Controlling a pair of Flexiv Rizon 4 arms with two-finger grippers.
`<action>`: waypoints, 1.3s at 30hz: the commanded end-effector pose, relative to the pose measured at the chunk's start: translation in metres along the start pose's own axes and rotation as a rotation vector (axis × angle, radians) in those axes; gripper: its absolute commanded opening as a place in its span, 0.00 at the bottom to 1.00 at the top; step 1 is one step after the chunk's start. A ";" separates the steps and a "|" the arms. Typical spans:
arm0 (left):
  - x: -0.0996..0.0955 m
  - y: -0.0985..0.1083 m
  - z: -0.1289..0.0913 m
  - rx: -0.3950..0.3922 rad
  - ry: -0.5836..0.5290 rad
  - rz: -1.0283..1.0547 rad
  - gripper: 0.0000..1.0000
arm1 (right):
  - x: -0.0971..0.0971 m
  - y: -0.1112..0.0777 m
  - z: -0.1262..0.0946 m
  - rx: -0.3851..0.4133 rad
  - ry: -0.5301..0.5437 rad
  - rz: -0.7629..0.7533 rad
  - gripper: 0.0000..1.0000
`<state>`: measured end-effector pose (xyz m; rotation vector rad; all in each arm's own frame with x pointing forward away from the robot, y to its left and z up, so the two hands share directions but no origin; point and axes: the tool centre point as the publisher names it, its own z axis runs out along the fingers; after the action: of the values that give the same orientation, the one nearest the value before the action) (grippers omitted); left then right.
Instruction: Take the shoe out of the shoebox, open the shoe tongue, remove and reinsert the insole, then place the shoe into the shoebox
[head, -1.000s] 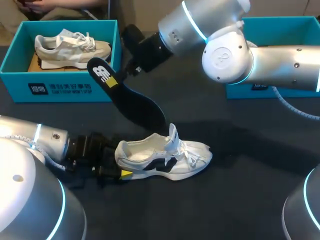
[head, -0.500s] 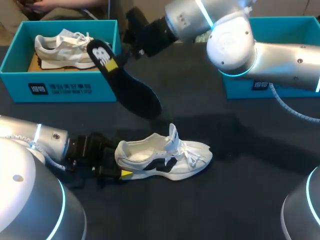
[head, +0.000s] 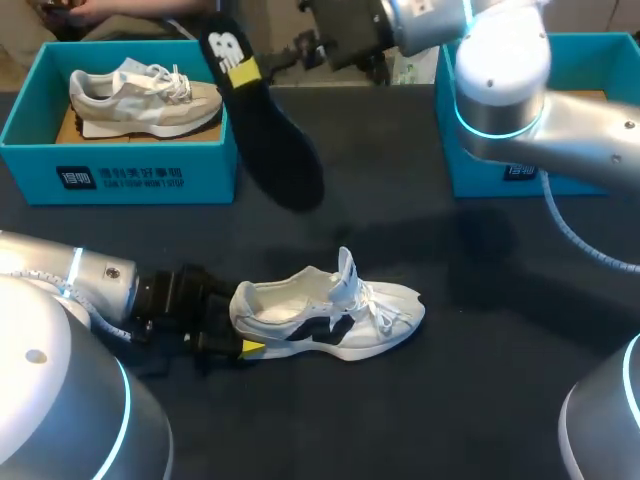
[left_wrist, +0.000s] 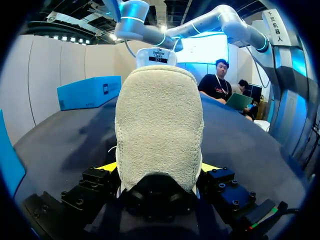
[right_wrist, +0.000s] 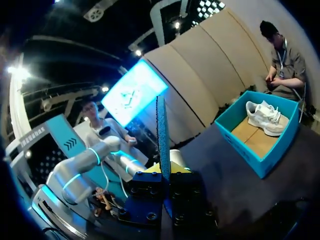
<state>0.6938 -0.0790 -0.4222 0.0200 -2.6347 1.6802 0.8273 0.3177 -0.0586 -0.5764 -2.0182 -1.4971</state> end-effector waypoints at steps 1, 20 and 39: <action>0.000 0.000 0.001 -0.003 0.000 0.000 0.00 | 0.008 -0.006 -0.015 -0.083 0.023 -0.004 0.00; 0.000 0.000 0.001 -0.003 0.000 0.000 0.00 | 0.025 -0.001 -0.046 -0.255 -0.001 0.028 0.00; 0.000 0.000 0.001 -0.003 0.000 0.000 0.00 | 0.049 -0.004 -0.092 -0.368 -0.070 0.209 0.00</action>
<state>0.6939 -0.0790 -0.4223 0.0201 -2.6348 1.6800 0.8146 0.2415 -0.0160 -0.9483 -1.6568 -1.7577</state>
